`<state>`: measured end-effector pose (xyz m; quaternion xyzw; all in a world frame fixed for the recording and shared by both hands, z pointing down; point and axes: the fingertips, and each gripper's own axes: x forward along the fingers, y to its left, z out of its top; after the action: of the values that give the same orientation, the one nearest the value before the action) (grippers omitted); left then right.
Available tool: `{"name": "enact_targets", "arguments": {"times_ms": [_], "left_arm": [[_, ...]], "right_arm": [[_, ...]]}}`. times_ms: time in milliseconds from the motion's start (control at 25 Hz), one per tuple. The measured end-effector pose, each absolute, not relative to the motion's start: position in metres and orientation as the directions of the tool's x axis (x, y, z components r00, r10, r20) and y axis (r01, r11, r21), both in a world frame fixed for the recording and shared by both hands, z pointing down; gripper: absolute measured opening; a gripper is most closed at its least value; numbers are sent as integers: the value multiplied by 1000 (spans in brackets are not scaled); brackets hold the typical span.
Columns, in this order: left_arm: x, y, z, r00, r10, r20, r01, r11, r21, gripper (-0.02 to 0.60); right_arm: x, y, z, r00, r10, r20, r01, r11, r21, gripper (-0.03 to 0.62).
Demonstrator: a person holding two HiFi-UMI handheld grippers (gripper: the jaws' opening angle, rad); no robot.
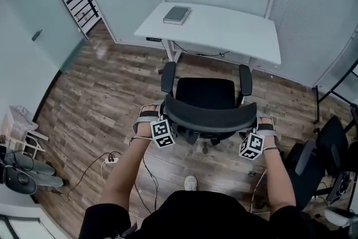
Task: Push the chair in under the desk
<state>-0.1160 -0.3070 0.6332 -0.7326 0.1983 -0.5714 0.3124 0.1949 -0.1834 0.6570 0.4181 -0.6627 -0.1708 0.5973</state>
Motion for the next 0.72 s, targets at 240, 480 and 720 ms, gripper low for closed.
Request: {"name": "enact_targets", "arguments": {"times_ms": [240, 480, 720], "left_arm": [[-107, -350, 634, 298, -647, 702, 91, -713, -695, 491], [-104, -389, 633, 317, -638, 702, 113, -709, -696, 491], [-101, -415, 637, 318, -631, 708, 121, -714, -690, 491]], "right_arm": [[201, -213, 661, 93, -725, 683, -355, 616, 703, 552], [198, -247, 661, 105, -743, 661, -380, 584, 717, 551], [201, -270, 663, 120, -761, 637, -395, 552, 734, 551]]}}
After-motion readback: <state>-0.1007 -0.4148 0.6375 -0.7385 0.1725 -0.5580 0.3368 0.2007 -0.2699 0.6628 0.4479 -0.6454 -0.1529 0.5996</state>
